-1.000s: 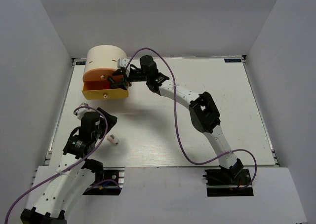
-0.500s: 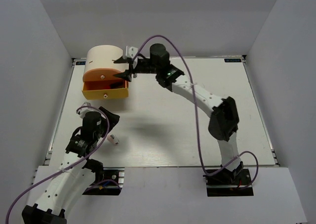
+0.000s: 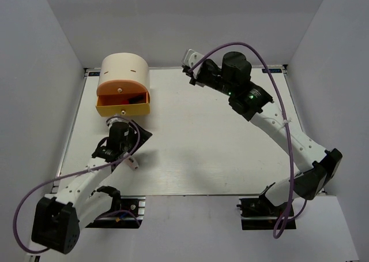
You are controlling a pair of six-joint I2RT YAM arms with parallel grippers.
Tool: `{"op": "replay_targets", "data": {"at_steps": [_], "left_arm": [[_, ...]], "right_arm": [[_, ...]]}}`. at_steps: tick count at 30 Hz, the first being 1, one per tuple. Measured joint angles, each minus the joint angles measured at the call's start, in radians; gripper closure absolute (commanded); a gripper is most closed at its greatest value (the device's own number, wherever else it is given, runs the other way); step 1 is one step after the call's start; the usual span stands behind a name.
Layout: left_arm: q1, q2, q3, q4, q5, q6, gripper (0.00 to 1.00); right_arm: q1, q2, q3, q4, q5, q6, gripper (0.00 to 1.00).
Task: Sort the stationery into containers
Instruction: Close the drawer in the storage box.
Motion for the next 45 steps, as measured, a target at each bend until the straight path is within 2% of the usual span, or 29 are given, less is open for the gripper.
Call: {"op": "replay_targets", "data": {"at_steps": [6, 11, 16, 17, 19, 20, 23, 31, 45], "left_arm": [[-0.002, 0.216, 0.085, 0.121, 0.073, 0.047, 0.18], [-0.011, 0.270, 0.107, 0.198, 0.111, 0.050, 0.16], [-0.011, 0.257, 0.107, 0.207, 0.121, 0.048, 0.09], [-0.011, 0.253, 0.107, 0.207, 0.121, 0.047, 0.06], [-0.011, 0.248, 0.107, 0.207, 0.121, 0.047, 0.06], [-0.011, 0.249, 0.107, 0.208, 0.121, 0.046, 0.05], [-0.011, 0.256, 0.107, 0.207, 0.124, 0.046, 0.03], [-0.011, 0.268, 0.114, 0.206, 0.130, 0.046, 0.00], [-0.011, 0.156, 0.134, 0.135, 0.116, 0.098, 0.00]], "right_arm": [[-0.057, -0.058, -0.094, -0.116, 0.143, -0.089, 0.92], [-0.100, -0.077, -0.104, -0.148, 0.184, -0.120, 0.86], [-0.120, -0.081, -0.105, -0.157, 0.201, -0.123, 0.70], [-0.125, -0.082, -0.109, -0.157, 0.203, -0.122, 0.62], [-0.132, -0.084, -0.119, -0.159, 0.205, -0.119, 0.55], [-0.138, -0.085, -0.124, -0.161, 0.207, -0.120, 0.48], [-0.156, -0.085, -0.136, -0.164, 0.212, -0.112, 0.36], [-0.192, -0.085, -0.143, -0.188, 0.221, -0.080, 0.25], [-0.224, -0.069, -0.193, -0.211, 0.195, -0.011, 0.21]]}}
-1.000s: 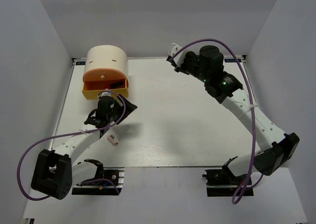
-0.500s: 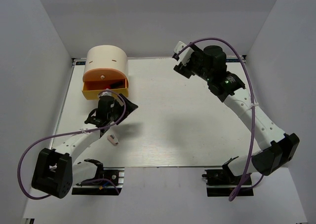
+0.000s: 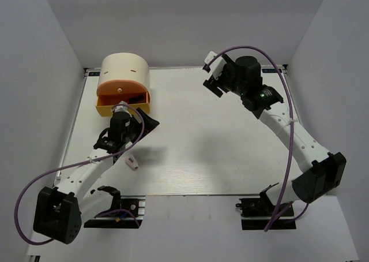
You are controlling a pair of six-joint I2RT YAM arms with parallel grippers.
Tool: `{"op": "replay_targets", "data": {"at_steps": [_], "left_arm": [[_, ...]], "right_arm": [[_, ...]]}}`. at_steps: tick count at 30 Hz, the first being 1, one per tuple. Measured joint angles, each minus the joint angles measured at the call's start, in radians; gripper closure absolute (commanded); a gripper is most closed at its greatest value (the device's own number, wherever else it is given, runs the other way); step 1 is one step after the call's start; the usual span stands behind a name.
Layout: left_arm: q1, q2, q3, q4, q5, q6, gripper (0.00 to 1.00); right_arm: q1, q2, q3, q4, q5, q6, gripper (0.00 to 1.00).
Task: Sort the stationery into containers
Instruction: Close the drawer in the storage box.
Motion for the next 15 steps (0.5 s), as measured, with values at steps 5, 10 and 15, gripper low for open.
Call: {"op": "replay_targets", "data": {"at_steps": [5, 10, 15], "left_arm": [[0.000, 0.030, 0.006, -0.004, 0.000, 0.008, 0.00], [0.000, 0.050, 0.013, 0.039, -0.019, 0.026, 0.00], [0.007, 0.052, 0.020, 0.122, -0.063, 0.046, 0.05]], "right_arm": [[-0.006, 0.015, 0.002, 0.000, 0.017, 0.006, 0.16], [-0.024, 0.026, 0.001, 0.000, 0.049, 0.035, 0.14], [-0.071, 0.026, -0.062, 0.008, 0.013, 0.095, 0.55]]}}
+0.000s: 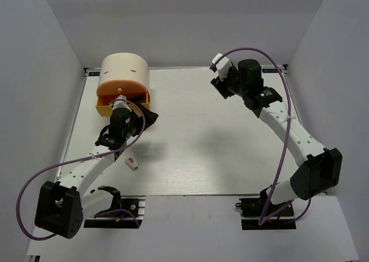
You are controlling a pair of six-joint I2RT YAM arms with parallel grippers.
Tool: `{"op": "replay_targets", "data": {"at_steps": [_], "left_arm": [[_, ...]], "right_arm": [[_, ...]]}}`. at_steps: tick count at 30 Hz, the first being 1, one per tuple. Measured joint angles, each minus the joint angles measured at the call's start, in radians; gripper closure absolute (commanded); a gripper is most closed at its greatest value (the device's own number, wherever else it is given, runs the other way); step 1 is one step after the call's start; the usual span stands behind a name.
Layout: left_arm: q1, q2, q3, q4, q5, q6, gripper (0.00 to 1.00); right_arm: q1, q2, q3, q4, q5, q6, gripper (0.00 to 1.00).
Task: Sort the stationery into containers
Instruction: Close the drawer in the storage box.
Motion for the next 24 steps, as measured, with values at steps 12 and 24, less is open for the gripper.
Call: {"op": "replay_targets", "data": {"at_steps": [12, 24], "left_arm": [[0.008, 0.040, 0.124, -0.082, -0.119, 0.119, 0.33], [0.009, 0.061, 0.263, -0.401, -0.332, 0.176, 0.35]], "right_arm": [[-0.130, 0.120, -0.076, -0.016, -0.201, 0.209, 0.76], [-0.208, 0.123, -0.109, 0.015, -0.304, 0.262, 0.74]]}}
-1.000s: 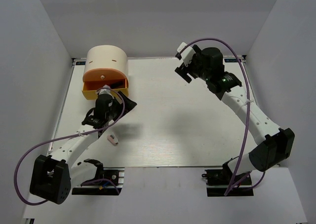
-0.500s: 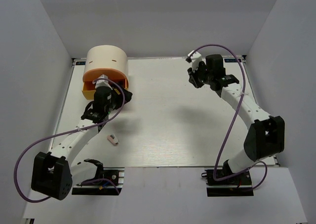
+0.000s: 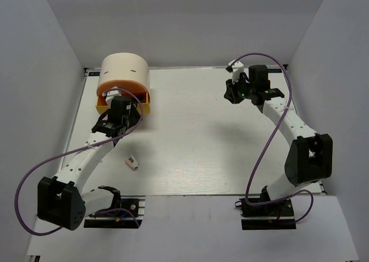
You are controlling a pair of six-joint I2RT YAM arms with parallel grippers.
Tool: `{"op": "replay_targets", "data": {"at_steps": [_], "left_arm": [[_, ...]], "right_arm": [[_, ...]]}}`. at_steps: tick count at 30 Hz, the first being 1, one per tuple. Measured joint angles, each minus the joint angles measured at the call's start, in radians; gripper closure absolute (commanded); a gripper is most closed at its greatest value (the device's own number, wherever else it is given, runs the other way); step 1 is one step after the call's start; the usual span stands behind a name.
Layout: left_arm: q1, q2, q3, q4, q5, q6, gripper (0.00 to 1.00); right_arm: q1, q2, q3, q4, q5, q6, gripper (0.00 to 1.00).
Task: Sort the stationery into containers
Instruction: Close the drawer in the storage box.
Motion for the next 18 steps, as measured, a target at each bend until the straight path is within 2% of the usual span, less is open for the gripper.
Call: {"op": "replay_targets", "data": {"at_steps": [9, 18], "left_arm": [[0.020, 0.116, 0.039, -0.038, -0.073, 0.061, 0.35], [0.084, 0.130, 0.009, 0.109, -0.091, 0.097, 0.35]], "right_arm": [[-0.031, -0.002, -0.019, 0.008, -0.033, 0.013, 0.72], [-0.053, -0.008, -0.047, 0.008, -0.048, 0.012, 0.72]]}}
